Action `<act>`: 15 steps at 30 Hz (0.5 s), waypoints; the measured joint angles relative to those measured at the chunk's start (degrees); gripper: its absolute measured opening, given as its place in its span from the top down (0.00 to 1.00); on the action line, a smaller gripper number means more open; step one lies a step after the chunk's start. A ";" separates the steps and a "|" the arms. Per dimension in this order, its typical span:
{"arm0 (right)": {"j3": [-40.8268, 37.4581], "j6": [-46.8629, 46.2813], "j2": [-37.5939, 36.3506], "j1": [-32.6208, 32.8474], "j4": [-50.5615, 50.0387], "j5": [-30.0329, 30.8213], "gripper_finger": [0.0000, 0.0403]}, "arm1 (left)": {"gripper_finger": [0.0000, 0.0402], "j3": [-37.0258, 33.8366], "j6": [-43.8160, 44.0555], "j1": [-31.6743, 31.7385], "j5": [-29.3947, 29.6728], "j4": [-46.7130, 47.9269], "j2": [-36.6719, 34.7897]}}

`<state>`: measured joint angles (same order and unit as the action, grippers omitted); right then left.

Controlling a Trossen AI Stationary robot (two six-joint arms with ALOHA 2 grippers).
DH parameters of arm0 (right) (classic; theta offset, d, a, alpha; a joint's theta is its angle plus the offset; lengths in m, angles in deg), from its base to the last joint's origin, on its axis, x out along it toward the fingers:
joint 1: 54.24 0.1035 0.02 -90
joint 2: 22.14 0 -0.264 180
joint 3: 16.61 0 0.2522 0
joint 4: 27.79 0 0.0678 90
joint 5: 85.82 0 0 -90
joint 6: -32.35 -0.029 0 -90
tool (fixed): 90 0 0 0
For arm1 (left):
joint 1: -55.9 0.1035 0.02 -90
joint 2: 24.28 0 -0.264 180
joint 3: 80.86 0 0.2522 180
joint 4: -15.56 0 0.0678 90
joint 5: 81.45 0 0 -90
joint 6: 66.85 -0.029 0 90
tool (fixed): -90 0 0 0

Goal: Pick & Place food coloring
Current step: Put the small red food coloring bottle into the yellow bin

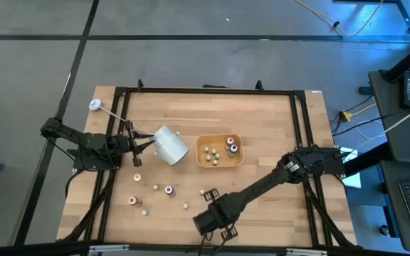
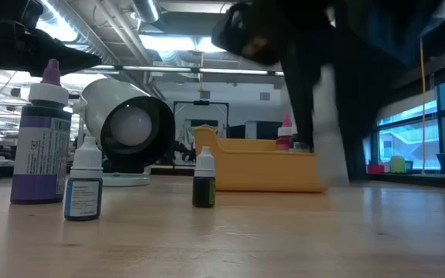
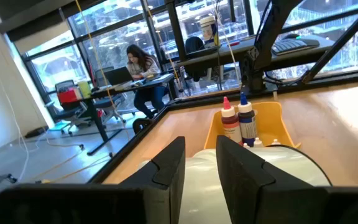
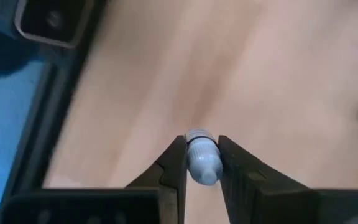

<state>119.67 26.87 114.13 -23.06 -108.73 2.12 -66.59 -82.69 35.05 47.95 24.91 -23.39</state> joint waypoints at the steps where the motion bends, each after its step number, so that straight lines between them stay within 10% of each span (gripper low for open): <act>1: 1.52 0.15 0.00 -0.25 -2.21 0.58 0.82 | 0.78 0.00 0.55 -0.01 0.00 0.00 0.00; 15: 9.35 11.85 -4.16 -9.81 -18.82 2.83 0.82 | 0.78 0.00 1.79 -0.01 0.00 0.04 0.00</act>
<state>129.03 38.72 109.97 -32.87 -127.56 4.95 -66.59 -80.90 35.04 47.95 24.95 -23.39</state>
